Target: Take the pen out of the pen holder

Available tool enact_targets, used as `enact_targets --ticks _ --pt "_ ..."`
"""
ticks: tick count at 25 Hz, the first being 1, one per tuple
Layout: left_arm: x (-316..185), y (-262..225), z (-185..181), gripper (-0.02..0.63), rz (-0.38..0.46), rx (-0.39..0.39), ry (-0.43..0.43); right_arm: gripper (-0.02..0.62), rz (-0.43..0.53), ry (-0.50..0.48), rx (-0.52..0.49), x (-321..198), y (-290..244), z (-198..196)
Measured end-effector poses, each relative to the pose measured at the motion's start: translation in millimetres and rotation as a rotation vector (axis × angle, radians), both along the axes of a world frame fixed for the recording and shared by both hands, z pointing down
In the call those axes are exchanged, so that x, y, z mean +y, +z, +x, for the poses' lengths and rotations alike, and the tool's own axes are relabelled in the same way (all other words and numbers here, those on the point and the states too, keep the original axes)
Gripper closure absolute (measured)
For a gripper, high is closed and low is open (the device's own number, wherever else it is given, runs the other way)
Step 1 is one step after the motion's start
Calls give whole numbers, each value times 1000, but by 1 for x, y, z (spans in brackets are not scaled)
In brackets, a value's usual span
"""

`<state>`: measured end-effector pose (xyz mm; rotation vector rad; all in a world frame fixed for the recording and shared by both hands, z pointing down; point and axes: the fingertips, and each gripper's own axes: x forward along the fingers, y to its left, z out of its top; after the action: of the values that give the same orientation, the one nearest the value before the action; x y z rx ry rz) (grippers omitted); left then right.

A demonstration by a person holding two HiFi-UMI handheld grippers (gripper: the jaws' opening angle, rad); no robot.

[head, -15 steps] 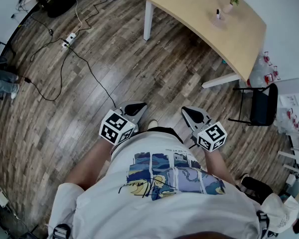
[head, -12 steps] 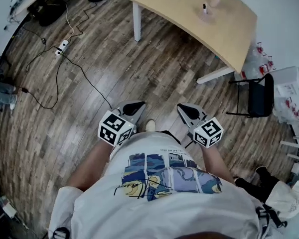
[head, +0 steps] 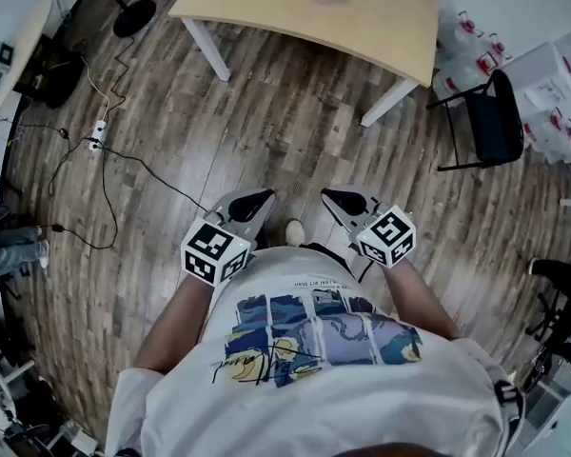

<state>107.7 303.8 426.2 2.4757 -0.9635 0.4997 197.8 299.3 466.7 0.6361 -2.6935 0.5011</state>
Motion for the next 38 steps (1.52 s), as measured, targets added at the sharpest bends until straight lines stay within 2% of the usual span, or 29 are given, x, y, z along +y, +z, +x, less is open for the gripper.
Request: enact_targets --ticks 5,9,11,13,18,22,27,32,38 --pt "-35 -3 1 597 25 -2 23 588 7 52 -16 -34 3 9" --pt "-73 2 -14 597 33 18 26 586 36 87 -4 -71 1 -4" --pt "-95 7 -26 597 29 35 40 579 38 115 17 -93 2 -12" --pt "-120 8 -38 597 31 47 61 534 33 153 39 -116 3 -21" --pt "-189 -11 -78 597 66 76 110 541 61 215 107 -190 -6 -55" --pt "-224 -16 -114 597 74 96 143 540 88 270 173 -248 -11 -75" --pt "-257 -8 -163 597 75 106 112 539 119 339 209 -312 -21 -87" --pt "-279 -5 -199 597 60 141 26 538 129 343 246 -366 -23 -96" --pt "-307 0 -224 597 47 127 -33 538 136 334 285 -431 -10 -93"
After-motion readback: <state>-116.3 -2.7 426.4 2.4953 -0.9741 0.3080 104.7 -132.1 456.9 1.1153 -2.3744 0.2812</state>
